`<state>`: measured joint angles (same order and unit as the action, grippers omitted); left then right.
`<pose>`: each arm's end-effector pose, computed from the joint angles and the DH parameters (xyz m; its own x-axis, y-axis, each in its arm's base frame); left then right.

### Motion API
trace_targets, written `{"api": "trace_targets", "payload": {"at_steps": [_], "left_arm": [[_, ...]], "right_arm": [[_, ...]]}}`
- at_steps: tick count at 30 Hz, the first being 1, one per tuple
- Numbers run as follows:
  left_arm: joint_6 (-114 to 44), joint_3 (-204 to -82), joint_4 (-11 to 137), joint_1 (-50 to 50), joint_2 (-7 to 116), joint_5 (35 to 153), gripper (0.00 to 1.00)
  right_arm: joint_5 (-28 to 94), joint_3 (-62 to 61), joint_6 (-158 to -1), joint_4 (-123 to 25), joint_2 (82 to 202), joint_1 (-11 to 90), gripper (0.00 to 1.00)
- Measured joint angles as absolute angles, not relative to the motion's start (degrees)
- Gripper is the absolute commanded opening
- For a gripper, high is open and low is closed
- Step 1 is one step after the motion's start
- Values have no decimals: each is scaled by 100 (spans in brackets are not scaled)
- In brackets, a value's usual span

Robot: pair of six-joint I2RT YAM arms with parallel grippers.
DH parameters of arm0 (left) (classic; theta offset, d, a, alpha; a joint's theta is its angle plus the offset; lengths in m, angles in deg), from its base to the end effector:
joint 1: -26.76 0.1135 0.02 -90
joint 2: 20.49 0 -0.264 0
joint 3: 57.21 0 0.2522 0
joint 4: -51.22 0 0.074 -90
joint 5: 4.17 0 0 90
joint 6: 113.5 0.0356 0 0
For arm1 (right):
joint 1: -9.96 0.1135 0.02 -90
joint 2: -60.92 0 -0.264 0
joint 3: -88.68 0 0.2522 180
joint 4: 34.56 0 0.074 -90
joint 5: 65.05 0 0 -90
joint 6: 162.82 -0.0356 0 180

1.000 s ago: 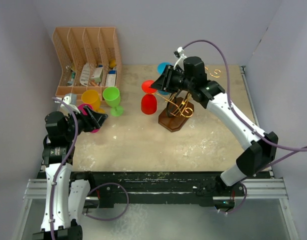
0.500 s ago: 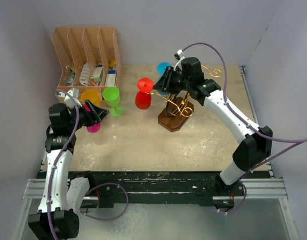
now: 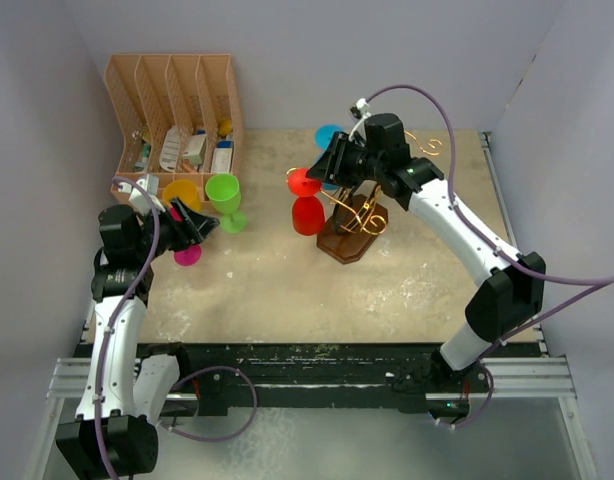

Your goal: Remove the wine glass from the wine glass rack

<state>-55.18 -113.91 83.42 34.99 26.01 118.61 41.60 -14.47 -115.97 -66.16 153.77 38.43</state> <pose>0.1837 0.0071 0.3107 -0.5132 -0.5204 -0.6825 0.1257 0.7411 -0.6595 0.3309 0.1911 0.3830 -0.7058 0.3626 -0.6085 -0.2860 0.6400 0.7131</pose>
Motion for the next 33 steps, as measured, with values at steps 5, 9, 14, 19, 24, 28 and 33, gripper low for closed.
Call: {"api": "trace_targets", "payload": {"at_steps": [5,9,14,19,24,28,33], "left_arm": [[-5516,-11391,8342,3499,2614,11859,66],[-5489,-11391,8344,3499,2643,11856,66],[-5435,-11391,8344,3499,2656,11854,66],[-5433,-11391,8347,3499,2662,11843,66],[-5430,-11391,8347,3499,2662,11839,66],[-5430,-11391,8347,3499,2662,11837,66],[-5430,-11391,8347,3499,2664,11837,66]], "right_arm": [[4400,-1499,-11597,-6603,15393,3843,39],[4630,-1508,-11597,-6599,15419,3841,39],[4898,-1508,-11602,-6581,15445,3841,38],[5049,-1508,-11672,-6422,15463,3841,37],[5132,-1508,-11770,-6249,15585,3839,37],[5141,-1508,-11831,-6107,15734,3839,37],[5145,-1508,-11877,-6020,15815,3839,37]]}}
